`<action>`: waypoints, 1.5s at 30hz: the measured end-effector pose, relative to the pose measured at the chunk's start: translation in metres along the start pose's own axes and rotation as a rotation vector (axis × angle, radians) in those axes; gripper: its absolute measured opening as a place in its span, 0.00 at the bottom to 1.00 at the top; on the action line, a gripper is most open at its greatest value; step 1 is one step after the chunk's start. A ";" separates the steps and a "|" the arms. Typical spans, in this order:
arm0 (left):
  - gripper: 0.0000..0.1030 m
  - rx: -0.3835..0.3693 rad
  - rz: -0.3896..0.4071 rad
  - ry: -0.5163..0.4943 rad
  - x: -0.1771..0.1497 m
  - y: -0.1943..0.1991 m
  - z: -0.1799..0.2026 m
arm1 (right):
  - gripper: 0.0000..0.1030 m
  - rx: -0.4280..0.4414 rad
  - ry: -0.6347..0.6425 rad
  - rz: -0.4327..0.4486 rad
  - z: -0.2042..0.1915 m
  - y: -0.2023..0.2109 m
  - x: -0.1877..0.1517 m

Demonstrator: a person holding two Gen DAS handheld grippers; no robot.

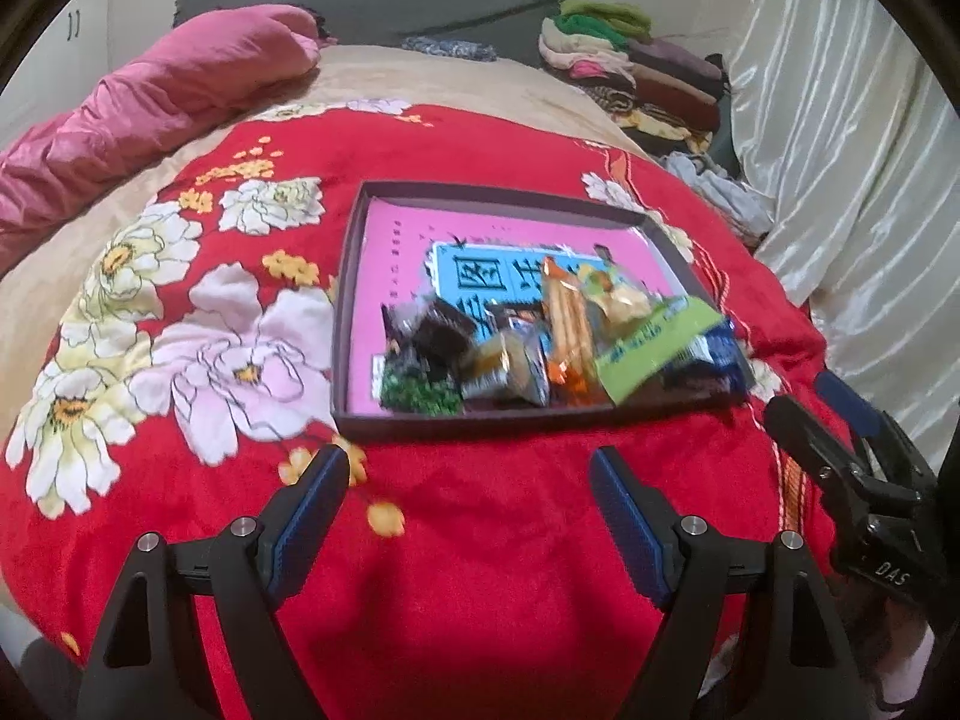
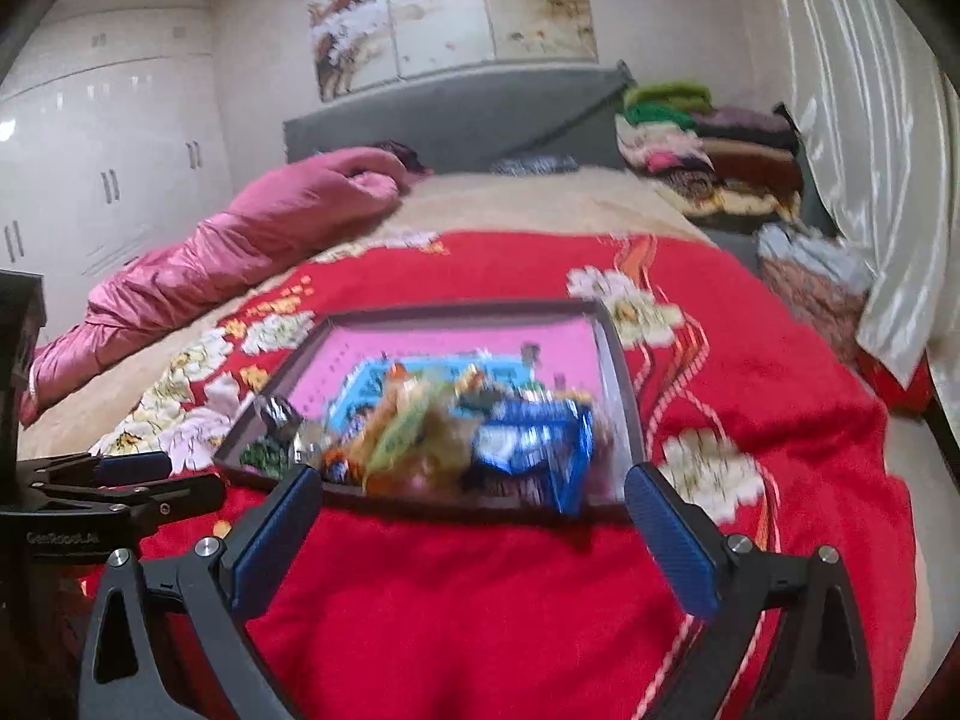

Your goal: Organize snacks

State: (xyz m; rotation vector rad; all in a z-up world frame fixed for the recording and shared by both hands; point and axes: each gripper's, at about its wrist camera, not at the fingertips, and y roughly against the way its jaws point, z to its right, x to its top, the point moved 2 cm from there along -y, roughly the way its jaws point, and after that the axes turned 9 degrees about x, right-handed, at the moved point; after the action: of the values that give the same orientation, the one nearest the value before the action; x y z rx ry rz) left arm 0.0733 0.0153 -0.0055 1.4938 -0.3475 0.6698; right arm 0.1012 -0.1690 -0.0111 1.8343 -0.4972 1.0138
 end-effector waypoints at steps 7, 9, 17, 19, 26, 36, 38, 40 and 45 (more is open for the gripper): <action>0.81 -0.025 -0.018 -0.024 -0.016 0.011 0.007 | 0.99 -0.059 -0.052 -0.033 -0.002 0.015 -0.013; 0.81 -0.027 -0.019 -0.027 -0.020 0.014 0.008 | 0.99 -0.062 -0.052 -0.034 -0.006 0.020 -0.015; 0.81 -0.036 -0.021 -0.024 -0.032 0.024 0.006 | 0.99 -0.020 0.000 -0.072 -0.028 0.024 -0.026; 0.81 -0.039 -0.018 -0.018 -0.033 0.026 0.005 | 0.99 -0.017 0.021 -0.070 -0.034 0.025 -0.027; 0.81 -0.039 -0.016 -0.020 -0.036 0.030 0.003 | 0.99 -0.017 0.057 -0.055 -0.044 0.032 -0.029; 0.81 -0.050 -0.010 -0.026 -0.038 0.036 0.001 | 0.99 -0.025 0.037 -0.066 -0.042 0.034 -0.032; 0.81 -0.054 -0.014 -0.031 -0.039 0.037 0.002 | 0.99 -0.032 0.040 -0.068 -0.042 0.034 -0.032; 0.81 -0.048 -0.021 -0.036 -0.041 0.037 0.002 | 0.99 -0.040 0.044 -0.075 -0.043 0.033 -0.033; 0.81 -0.041 -0.027 -0.027 -0.041 0.036 -0.001 | 0.99 -0.044 0.045 -0.090 -0.042 0.029 -0.035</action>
State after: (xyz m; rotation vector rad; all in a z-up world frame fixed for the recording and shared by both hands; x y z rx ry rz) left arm 0.0196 0.0058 -0.0012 1.4675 -0.3586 0.6181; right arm 0.0429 -0.1491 -0.0148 1.7747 -0.4033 0.9737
